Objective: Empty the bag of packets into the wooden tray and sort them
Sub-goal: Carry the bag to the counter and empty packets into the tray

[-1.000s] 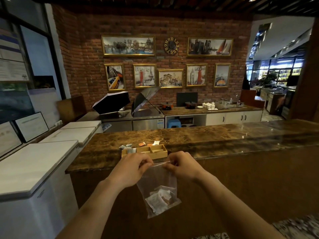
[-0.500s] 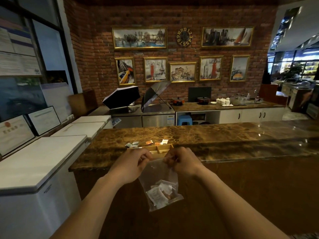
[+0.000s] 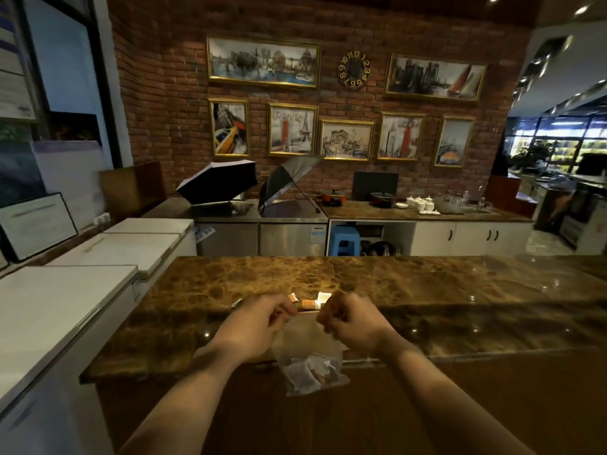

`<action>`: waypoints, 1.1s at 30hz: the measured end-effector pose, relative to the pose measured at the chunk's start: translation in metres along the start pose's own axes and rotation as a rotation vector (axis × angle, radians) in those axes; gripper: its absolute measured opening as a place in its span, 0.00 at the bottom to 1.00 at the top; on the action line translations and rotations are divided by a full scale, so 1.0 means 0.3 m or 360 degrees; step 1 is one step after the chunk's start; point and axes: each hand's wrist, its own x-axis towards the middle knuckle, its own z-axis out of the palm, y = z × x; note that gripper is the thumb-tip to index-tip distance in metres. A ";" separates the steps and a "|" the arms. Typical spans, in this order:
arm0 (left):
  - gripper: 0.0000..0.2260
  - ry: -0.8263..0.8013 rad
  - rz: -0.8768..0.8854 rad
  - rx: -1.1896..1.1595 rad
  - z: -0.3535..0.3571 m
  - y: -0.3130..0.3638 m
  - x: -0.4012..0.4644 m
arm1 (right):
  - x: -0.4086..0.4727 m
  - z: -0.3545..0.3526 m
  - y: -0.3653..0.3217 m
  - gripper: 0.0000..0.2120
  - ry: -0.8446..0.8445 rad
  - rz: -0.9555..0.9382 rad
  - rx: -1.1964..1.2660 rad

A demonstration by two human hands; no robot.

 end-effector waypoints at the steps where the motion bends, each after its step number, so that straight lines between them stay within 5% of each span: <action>1: 0.11 -0.0003 0.0003 -0.0017 0.000 -0.021 0.037 | 0.033 0.000 0.003 0.06 0.0013 0.0016 -0.0016; 5: 0.11 0.0002 0.0053 0.0006 0.004 -0.101 0.179 | 0.181 0.011 0.025 0.14 0.0086 -0.0027 -0.0076; 20: 0.13 0.0081 0.0033 0.0177 0.107 -0.180 0.548 | 0.591 -0.025 0.253 0.07 0.0009 -0.0170 -0.0107; 33: 0.01 0.0168 -0.0241 0.0222 0.207 -0.094 0.749 | 0.748 -0.086 0.416 0.06 0.0078 -0.0099 -0.0050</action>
